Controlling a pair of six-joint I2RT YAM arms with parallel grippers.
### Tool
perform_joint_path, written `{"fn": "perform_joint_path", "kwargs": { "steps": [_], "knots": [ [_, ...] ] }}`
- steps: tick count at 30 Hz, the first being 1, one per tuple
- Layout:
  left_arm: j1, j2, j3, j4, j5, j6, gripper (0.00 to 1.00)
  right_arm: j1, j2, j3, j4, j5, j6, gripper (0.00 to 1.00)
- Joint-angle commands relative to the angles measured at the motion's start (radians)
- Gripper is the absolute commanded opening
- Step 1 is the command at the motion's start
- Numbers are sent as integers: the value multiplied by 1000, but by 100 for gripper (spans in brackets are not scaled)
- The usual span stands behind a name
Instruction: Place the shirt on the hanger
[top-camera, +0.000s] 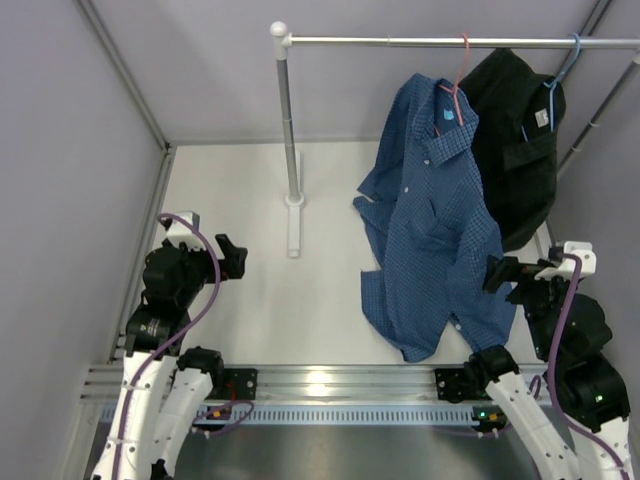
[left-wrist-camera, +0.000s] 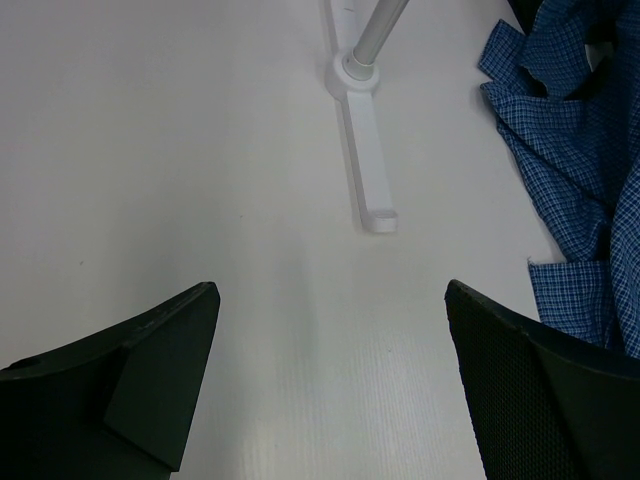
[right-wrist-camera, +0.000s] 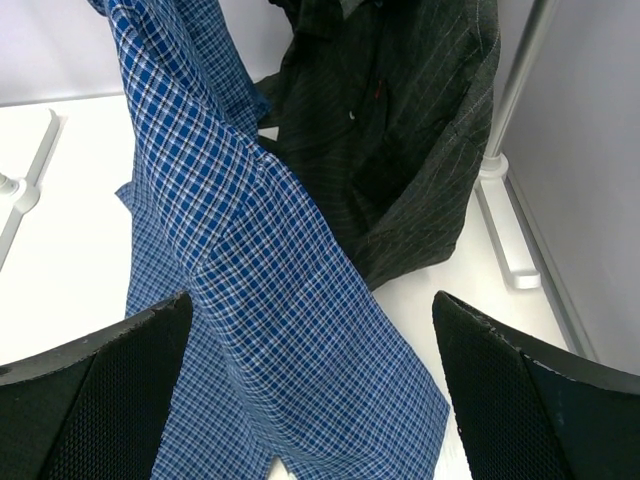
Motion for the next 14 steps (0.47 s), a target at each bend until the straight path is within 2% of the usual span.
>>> {"fn": "perform_joint_path", "kwargs": {
  "steps": [1,14],
  "knots": [
    [-3,-11,-6,43,15,-7,98,-10,14,3,37,9,10,100],
    [-3,-8,-8,45,25,1,98,-10,7,-2,38,3,12,99]
  ]
}}
